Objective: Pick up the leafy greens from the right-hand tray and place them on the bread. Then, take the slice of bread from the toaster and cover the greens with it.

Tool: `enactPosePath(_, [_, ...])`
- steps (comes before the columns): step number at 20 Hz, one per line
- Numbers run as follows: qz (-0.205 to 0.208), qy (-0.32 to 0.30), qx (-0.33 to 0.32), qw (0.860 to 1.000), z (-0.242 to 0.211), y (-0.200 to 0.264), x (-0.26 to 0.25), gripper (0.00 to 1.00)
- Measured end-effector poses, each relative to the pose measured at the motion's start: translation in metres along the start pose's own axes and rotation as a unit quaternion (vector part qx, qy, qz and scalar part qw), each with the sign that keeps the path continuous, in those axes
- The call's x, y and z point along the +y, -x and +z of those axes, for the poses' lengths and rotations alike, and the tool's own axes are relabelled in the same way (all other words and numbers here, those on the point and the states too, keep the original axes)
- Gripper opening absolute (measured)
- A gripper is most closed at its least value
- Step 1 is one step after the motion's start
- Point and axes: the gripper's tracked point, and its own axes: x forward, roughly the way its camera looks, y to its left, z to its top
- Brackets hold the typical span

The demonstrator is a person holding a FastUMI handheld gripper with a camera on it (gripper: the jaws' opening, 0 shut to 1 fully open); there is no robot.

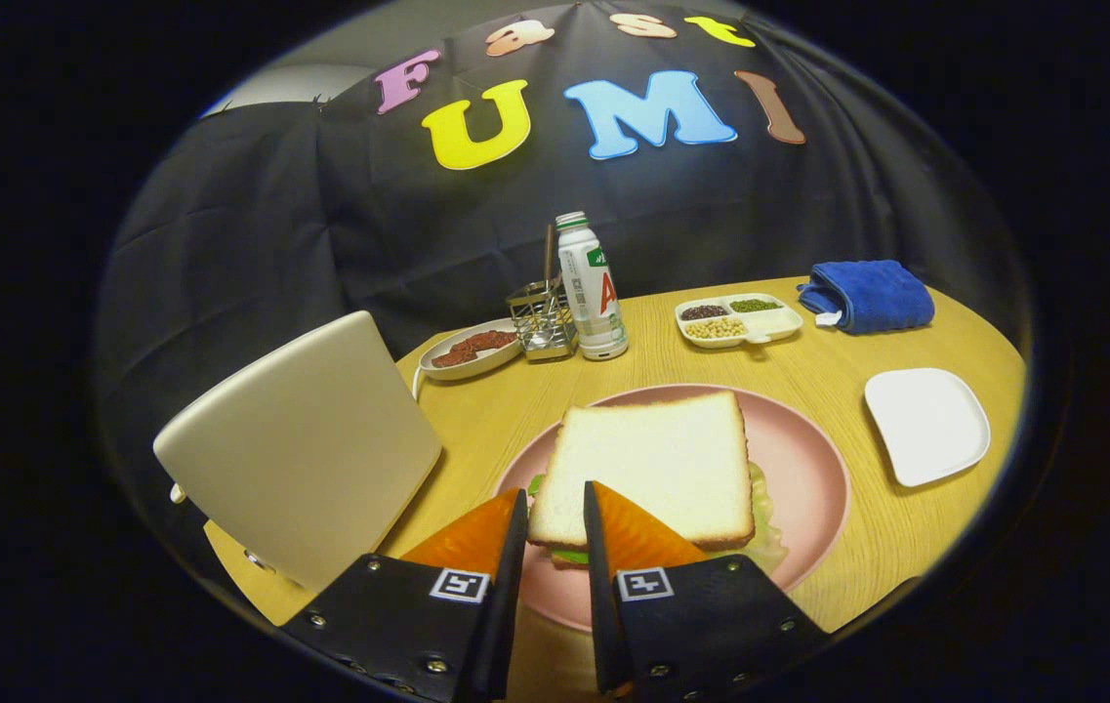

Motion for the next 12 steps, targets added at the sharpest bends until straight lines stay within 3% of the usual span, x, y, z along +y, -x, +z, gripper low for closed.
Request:
enactPosePath(5, [0.016,-0.003,-0.004,1.000,0.004,0.003,0.007,0.37])
enactPosePath(6, [0.014,-0.003,-0.010,1.000,0.008,0.006,0.006,0.44])
enactPosePath(12, [-0.015,0.026,-0.046,0.999,0.029,0.012,-0.007,0.44])
